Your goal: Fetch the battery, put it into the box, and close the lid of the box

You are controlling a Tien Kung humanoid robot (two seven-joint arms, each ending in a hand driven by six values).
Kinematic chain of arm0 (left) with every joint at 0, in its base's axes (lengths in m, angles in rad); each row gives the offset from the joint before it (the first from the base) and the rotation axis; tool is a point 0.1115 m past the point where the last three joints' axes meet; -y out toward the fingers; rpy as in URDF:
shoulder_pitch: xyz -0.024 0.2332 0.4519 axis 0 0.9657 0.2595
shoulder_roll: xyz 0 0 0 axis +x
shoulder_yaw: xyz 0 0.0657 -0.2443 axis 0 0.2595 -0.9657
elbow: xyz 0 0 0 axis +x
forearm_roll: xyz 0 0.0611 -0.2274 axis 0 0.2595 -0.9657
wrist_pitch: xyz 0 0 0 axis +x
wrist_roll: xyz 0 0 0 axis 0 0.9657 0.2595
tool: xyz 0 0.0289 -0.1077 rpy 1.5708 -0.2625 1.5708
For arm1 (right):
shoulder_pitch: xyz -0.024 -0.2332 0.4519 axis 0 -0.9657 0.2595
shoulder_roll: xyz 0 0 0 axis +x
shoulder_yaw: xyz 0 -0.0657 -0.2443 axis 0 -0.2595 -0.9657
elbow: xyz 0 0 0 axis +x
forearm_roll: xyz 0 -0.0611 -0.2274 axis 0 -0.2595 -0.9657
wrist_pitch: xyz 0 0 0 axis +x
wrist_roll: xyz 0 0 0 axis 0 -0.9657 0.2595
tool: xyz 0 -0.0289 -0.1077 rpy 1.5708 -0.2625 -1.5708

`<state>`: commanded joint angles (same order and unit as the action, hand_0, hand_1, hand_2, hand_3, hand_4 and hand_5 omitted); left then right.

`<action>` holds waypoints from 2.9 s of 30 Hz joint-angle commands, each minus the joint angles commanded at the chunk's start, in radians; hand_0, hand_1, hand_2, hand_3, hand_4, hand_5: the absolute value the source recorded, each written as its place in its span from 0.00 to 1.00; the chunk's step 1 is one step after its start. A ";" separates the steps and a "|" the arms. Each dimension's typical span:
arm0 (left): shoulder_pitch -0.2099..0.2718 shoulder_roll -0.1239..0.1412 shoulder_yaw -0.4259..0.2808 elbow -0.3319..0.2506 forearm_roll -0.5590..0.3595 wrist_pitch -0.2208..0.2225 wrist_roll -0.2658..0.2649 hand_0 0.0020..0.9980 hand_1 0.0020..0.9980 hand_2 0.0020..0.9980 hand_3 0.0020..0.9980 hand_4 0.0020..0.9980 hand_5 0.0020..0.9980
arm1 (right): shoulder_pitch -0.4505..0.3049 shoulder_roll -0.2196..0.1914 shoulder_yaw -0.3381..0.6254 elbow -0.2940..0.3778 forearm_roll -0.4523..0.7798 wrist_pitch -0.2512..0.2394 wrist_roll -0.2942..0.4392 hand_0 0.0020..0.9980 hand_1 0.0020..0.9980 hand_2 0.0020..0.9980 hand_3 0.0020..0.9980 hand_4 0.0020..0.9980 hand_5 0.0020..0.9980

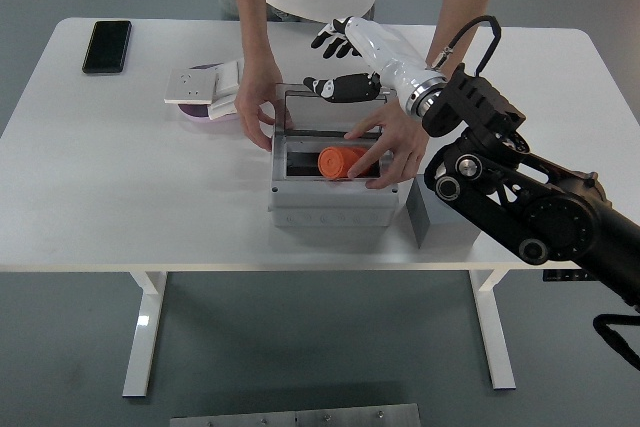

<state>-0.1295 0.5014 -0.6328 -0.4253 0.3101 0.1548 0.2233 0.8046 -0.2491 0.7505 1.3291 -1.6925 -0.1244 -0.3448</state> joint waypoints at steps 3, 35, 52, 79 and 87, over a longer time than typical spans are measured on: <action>-0.001 0.000 -0.001 0.000 0.003 0.000 0.001 0.61 0.74 0.61 0.56 0.41 0.00 | 0.001 0.004 0.005 -0.012 0.025 -0.005 -0.001 0.79 0.73 0.73 0.76 0.87 1.00; 0.000 0.000 -0.002 -0.001 0.008 0.003 0.001 0.61 0.74 0.60 0.56 0.40 0.00 | -0.006 0.065 -0.058 -0.232 0.131 -0.064 0.053 0.94 0.79 0.77 0.80 0.94 1.00; 0.005 0.000 0.010 0.000 -0.016 0.009 -0.013 0.61 0.74 0.60 0.56 0.40 0.00 | -0.043 0.006 -0.099 -0.078 0.102 -0.050 0.007 0.78 0.69 0.72 0.79 0.93 1.00; 0.010 0.000 0.031 0.000 -0.050 0.017 -0.030 0.61 0.74 0.60 0.56 0.40 0.00 | -0.075 -0.015 -0.130 -0.013 0.070 -0.053 -0.007 0.52 0.56 0.60 0.73 0.94 1.00; 0.011 -0.001 0.035 0.000 -0.057 0.017 -0.032 0.61 0.74 0.60 0.56 0.40 0.00 | -0.092 -0.012 -0.138 0.000 0.058 -0.025 -0.034 0.51 0.55 0.60 0.73 0.94 1.00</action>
<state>-0.1184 0.5007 -0.5982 -0.4250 0.2528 0.1718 0.1915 0.7126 -0.2611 0.6128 1.3291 -1.6347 -0.1497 -0.3786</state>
